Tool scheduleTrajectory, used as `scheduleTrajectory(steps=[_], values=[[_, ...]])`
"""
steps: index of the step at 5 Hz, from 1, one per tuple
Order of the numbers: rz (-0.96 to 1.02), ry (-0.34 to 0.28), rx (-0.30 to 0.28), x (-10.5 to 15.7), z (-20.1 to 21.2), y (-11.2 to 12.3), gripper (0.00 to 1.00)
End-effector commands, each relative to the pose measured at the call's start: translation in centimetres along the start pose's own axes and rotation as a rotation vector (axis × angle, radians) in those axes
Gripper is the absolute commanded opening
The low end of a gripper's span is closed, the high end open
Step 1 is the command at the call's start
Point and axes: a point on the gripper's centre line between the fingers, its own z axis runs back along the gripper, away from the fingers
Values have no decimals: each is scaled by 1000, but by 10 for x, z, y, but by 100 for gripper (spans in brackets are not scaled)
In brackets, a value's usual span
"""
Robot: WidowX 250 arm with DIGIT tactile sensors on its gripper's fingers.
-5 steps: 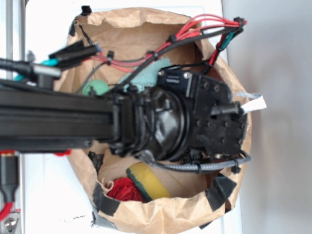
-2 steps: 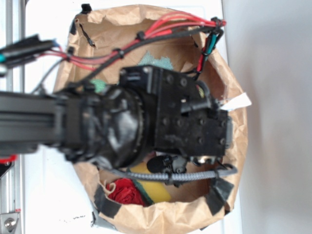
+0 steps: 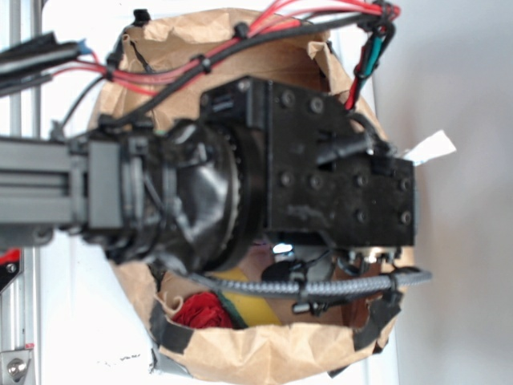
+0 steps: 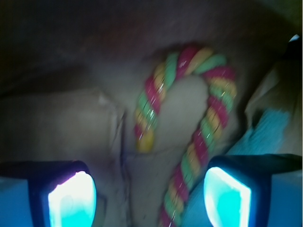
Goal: Grab the multicolored rope.
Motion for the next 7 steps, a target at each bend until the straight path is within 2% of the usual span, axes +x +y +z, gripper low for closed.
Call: scheduleTrajectory(steps=[1, 2, 3, 4, 5, 7], values=[[52, -46, -56, 18, 19, 2, 100], [67, -16, -53, 24, 10, -1, 100], [45, 35, -19, 18, -14, -8, 100], [34, 54, -15, 15, -29, -11, 100], [39, 62, -20, 17, -39, -10, 100], [23, 59, 14, 15, -49, -11, 100]])
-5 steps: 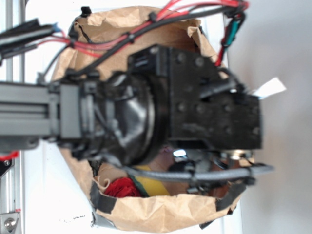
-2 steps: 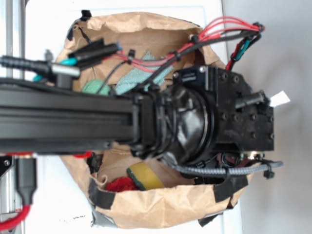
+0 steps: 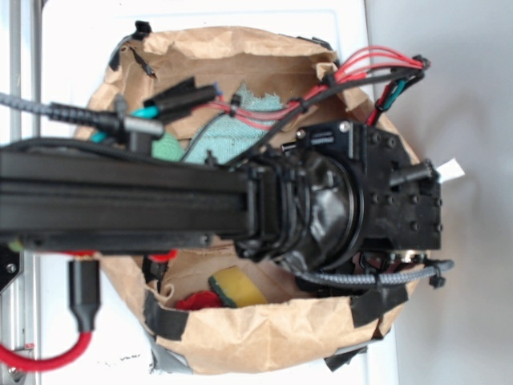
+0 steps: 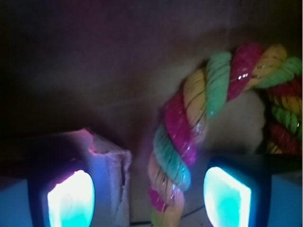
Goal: Grab the multicolored rope.
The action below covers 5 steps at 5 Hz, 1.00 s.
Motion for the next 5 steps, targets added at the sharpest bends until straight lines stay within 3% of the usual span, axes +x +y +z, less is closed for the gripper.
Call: scheduleTrajectory(steps=[1, 5], values=[[8, -36, 18, 2, 6, 2, 0], [20, -60, 16, 2, 10, 8, 0]])
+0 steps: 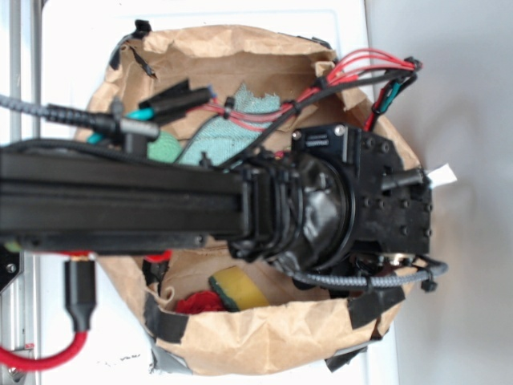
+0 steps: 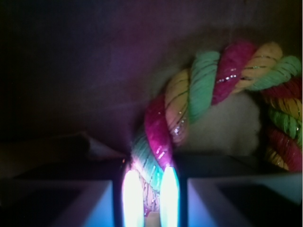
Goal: Grab the multicolored rope.
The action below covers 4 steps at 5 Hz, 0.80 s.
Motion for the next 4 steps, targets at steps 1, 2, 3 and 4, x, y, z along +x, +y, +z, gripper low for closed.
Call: scheduleTrajectory(steps=[1, 2, 3, 4], values=[[75, -71, -32, 6, 37, 27, 0], [118, -91, -111, -5, 83, 49, 0], [127, -104, -205, -14, 123, 63, 0], [122, -106, -291, -19, 148, 74, 0]])
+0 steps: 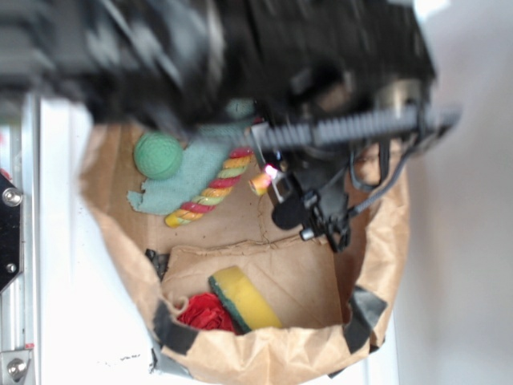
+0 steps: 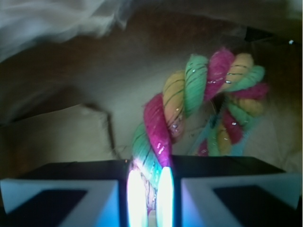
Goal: Grab the multicolored rope.
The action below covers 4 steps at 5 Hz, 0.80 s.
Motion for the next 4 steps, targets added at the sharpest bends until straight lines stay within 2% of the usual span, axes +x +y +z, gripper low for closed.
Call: scheduleTrajectory(steps=[1, 2, 3, 4], values=[[-36, -59, -149, -5, 64, 14, 0], [-101, -89, -153, -19, 73, 8, 0], [-154, -187, -79, -40, 76, -3, 0], [-176, -268, 22, -55, 68, -14, 0]])
